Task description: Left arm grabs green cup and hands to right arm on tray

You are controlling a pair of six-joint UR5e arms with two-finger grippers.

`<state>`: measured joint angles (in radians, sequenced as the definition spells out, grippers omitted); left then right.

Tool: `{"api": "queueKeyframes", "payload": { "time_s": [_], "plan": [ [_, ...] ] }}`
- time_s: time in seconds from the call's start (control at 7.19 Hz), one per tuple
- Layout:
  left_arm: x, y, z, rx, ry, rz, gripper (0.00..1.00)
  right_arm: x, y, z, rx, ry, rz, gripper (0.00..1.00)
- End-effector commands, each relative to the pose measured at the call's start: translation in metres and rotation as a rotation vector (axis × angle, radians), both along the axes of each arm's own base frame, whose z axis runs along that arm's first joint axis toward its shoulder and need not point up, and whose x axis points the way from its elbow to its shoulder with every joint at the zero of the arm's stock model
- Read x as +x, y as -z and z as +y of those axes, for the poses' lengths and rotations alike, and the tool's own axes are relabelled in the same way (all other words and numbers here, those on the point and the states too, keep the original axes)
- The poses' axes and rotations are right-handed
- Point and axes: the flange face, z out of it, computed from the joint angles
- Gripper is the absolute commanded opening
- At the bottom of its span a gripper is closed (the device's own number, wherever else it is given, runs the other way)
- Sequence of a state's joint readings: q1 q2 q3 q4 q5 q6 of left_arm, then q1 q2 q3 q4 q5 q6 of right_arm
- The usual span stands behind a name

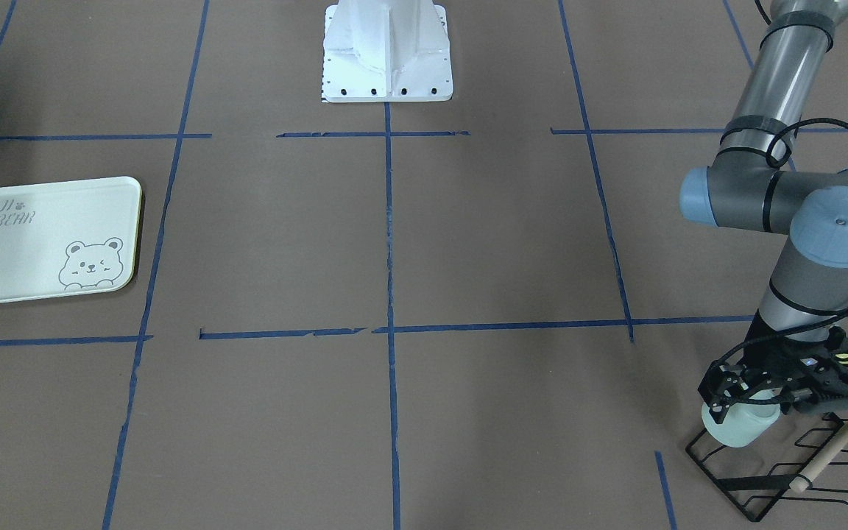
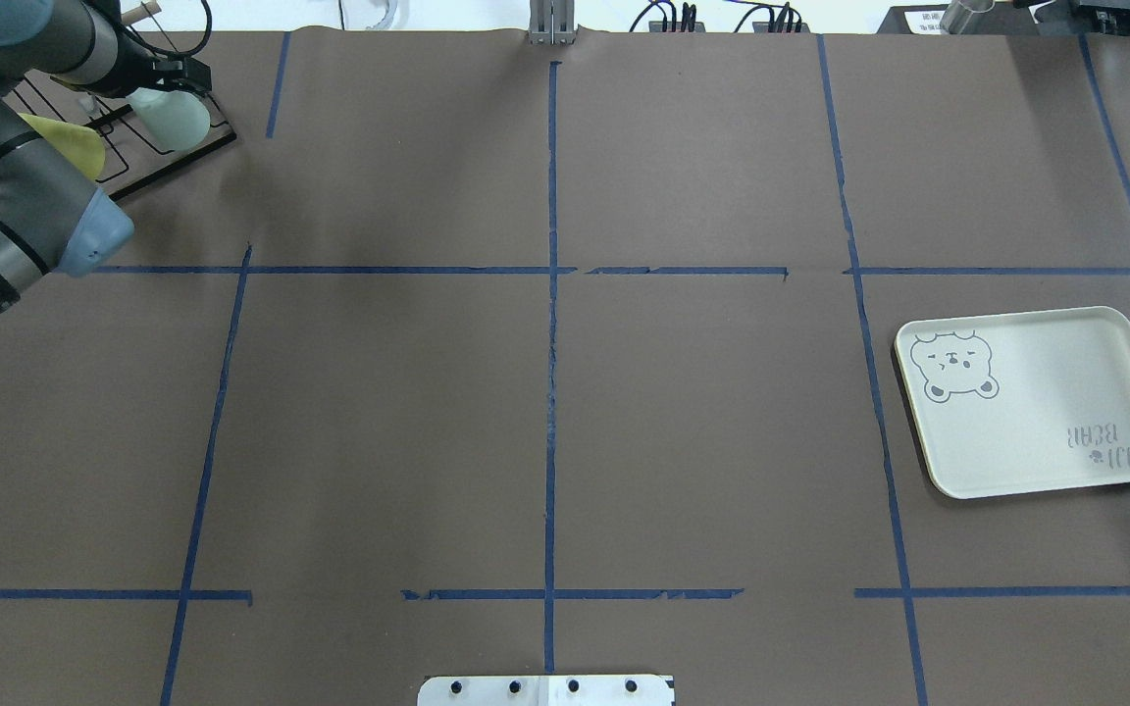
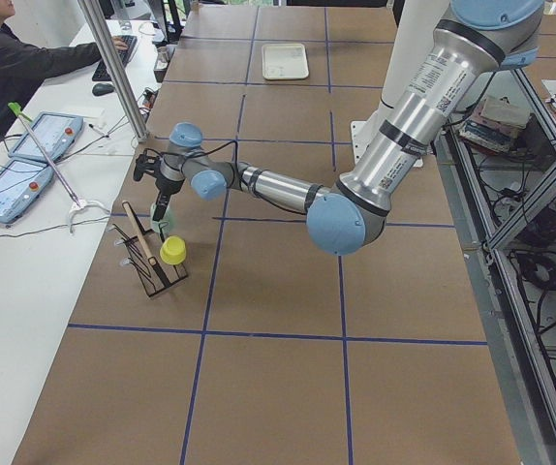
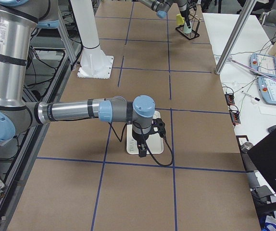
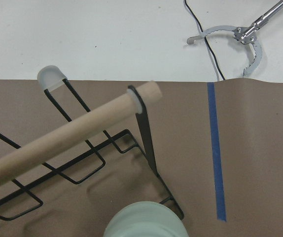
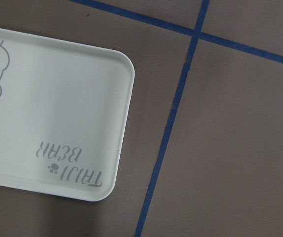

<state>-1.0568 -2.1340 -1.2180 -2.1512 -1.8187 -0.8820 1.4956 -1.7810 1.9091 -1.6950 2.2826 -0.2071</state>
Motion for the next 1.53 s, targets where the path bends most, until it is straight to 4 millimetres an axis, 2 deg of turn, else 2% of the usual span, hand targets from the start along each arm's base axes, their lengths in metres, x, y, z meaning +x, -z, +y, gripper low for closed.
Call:
{"api": "queueKeyframes", "payload": {
  "time_s": [0.0,0.14,0.42,0.56,0.7,0.83,0.97,1.39],
  "plan": [
    [0.000,-0.001,0.001,-0.004,-0.001,-0.001,1.00,0.000,0.000,0.000,0.001,0.000,0.000,1.00],
    [0.000,-0.002,0.001,-0.009,-0.002,-0.002,0.91,0.000,0.000,0.000,0.001,0.000,0.000,1.00],
    [0.000,-0.005,0.001,-0.014,-0.004,-0.006,0.47,0.000,0.000,0.000,0.001,0.000,0.000,1.00],
    [-0.006,-0.003,0.000,-0.012,0.003,-0.004,0.31,0.000,0.000,0.000,0.001,0.000,0.000,1.00],
    [-0.018,0.003,-0.003,-0.001,0.013,-0.002,0.28,0.000,0.001,-0.001,0.002,0.000,0.000,1.00],
    [-0.040,0.013,-0.007,0.010,0.013,0.005,0.27,0.000,0.001,-0.001,0.002,0.000,0.000,1.00],
    [-0.063,0.039,-0.005,0.006,0.005,0.041,0.27,0.000,0.001,-0.001,0.001,-0.001,0.000,1.00],
    [-0.112,0.107,0.056,-0.004,-0.016,0.100,0.27,0.000,0.004,-0.003,0.009,-0.001,-0.001,1.00]
  ]
}}
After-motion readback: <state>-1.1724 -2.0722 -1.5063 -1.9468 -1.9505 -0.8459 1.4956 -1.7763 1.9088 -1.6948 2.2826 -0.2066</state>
